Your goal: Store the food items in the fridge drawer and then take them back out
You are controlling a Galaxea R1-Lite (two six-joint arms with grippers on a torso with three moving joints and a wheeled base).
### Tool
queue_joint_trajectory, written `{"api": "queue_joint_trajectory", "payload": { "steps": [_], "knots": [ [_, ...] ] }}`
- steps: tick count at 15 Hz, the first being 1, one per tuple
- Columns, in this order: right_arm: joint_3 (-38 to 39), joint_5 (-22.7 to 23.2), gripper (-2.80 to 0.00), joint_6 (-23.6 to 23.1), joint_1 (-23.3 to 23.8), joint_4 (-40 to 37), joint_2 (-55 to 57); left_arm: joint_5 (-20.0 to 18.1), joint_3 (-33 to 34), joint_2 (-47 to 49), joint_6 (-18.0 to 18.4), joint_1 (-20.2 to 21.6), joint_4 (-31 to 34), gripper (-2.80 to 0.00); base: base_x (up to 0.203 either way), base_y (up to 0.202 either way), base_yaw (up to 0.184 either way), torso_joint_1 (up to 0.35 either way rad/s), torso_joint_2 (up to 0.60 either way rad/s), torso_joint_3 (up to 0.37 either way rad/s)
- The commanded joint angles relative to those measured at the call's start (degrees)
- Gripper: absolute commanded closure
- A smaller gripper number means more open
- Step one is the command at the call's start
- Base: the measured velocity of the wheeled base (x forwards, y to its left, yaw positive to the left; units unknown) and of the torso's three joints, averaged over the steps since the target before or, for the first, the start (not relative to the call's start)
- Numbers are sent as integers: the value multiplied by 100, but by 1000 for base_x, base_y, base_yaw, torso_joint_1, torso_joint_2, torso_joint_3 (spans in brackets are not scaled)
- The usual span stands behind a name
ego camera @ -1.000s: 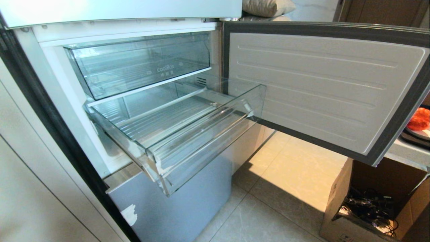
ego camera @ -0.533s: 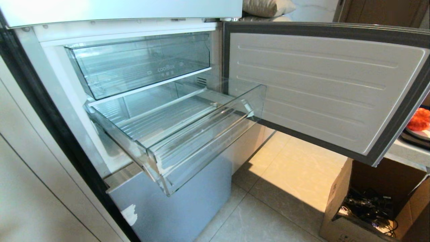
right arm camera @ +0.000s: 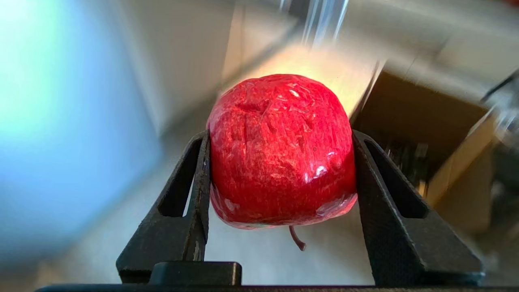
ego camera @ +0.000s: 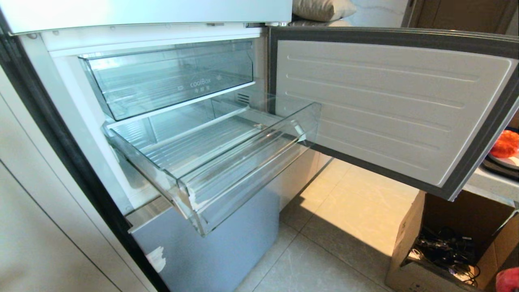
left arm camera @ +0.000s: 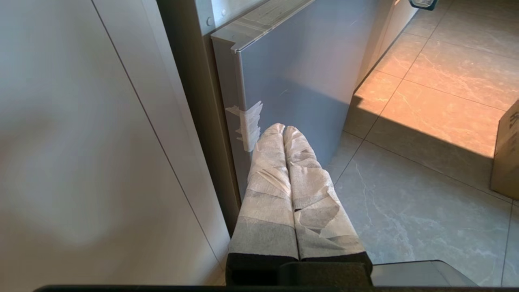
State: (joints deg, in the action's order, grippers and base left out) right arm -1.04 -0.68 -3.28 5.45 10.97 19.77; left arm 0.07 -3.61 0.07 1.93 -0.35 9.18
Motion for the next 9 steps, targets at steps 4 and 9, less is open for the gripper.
{"api": "queue_joint_trajectory", "payload": {
  "steps": [4,9],
  "knots": [
    [105,116,0,-105,-416,-1118,-852,2,-8,1,-8,0,5,0,0,0,0,0,0,0],
    [104,149,0,-60,-594,-1123,-1980,10,0,1,-87,0,5,0,0,0,0,0,0,0]
  ]
}}
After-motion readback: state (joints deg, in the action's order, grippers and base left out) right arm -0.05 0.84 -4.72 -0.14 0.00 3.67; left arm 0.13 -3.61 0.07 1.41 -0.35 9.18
